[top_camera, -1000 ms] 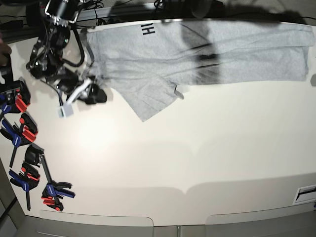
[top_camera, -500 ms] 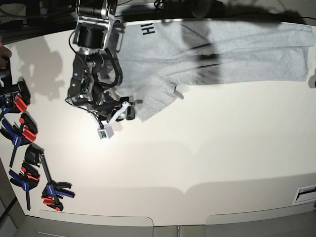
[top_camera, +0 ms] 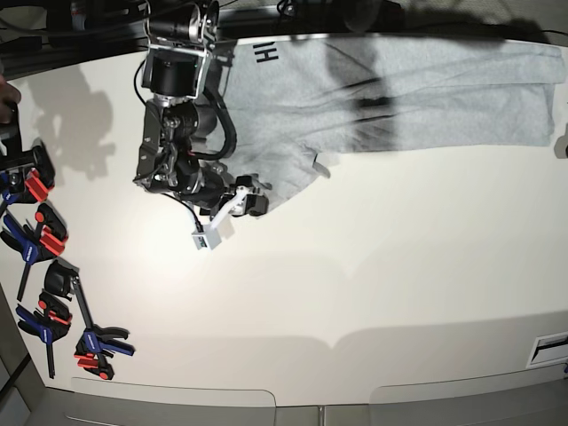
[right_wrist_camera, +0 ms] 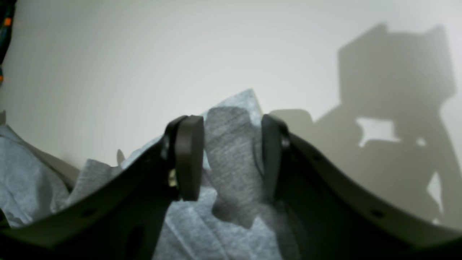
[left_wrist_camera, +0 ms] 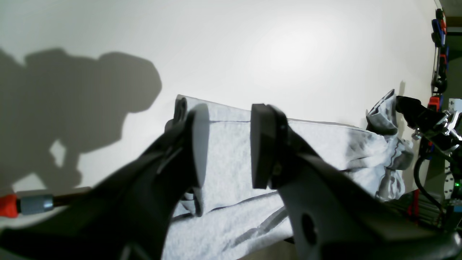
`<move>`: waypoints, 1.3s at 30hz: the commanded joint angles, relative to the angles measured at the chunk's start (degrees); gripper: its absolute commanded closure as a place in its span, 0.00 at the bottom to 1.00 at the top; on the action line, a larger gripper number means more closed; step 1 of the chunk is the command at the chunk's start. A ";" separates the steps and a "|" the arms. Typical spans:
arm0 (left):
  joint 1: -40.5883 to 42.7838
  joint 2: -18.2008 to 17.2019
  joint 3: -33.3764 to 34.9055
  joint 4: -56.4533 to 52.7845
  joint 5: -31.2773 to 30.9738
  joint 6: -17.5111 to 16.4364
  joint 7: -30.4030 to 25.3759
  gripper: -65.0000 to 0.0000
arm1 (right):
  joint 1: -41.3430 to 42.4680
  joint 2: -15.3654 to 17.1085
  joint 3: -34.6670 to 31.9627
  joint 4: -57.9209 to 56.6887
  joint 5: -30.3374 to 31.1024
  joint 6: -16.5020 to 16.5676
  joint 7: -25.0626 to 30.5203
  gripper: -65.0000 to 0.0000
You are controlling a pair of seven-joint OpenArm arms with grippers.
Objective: Fold the T-shirt properly
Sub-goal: 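Release the right gripper and press down the folded collar end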
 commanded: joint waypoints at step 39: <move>-0.46 -2.08 -0.61 0.63 -1.19 -0.47 -0.76 0.72 | -37.99 -9.64 -0.11 42.18 21.40 5.31 -17.27 1.00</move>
